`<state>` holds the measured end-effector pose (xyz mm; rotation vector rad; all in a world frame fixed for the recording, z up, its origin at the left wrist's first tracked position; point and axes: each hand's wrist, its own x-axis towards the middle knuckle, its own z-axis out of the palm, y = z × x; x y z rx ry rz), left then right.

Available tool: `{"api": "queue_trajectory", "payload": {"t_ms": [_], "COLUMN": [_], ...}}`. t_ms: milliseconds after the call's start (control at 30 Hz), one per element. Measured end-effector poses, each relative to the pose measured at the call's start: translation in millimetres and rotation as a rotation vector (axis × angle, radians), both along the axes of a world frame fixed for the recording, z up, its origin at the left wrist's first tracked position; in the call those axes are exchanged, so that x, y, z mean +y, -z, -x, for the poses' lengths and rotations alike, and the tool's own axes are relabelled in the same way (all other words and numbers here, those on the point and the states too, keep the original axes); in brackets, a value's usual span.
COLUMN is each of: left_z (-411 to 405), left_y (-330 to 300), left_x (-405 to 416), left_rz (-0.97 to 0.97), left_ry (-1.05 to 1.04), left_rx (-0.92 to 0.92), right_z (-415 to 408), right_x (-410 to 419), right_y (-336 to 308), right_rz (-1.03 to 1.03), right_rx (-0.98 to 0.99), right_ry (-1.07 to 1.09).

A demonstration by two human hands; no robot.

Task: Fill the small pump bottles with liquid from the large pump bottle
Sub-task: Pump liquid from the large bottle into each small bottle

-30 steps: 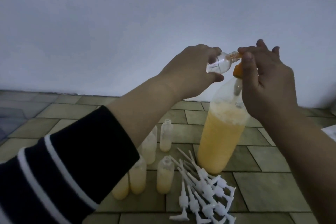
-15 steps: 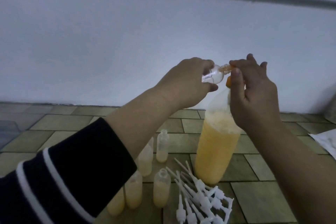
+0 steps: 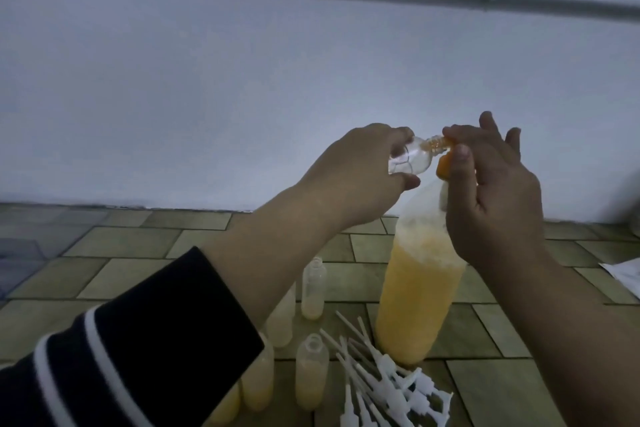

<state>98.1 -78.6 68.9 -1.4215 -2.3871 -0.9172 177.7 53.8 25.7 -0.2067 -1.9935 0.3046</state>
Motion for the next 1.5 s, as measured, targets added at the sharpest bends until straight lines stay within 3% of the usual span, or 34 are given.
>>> {"api": "queue_trajectory", "payload": {"t_ms": [167,500,733,933,1233,1500], "left_z": [0,0,2,0,1,-2], "left_y": [-15,-1,-13,-4,-14,-2], "left_x": [-2,-1,-2,3,-4,3], "left_rz": [-0.032,-0.017,-0.031,-0.009,-0.035,-0.013], "left_ry": [-0.007,0.001,-0.016,-0.007,-0.008,0.008], "left_rx": [0.048,-0.022,0.055,0.049,0.069,0.064], "right_z": [-7,2,-4,1,-6,-2], "right_x": [1,-6,-5,-4,-9,-5], "right_y": [-16,0,-21,-2,-17,1], "right_rz": [-0.104,0.041,-0.053,-0.004,-0.078,-0.025], "right_rx": [-0.045,0.02,-0.041,0.041,-0.004,0.005], "right_ry": [0.043,0.0,0.022,0.052,0.031,0.06]}}
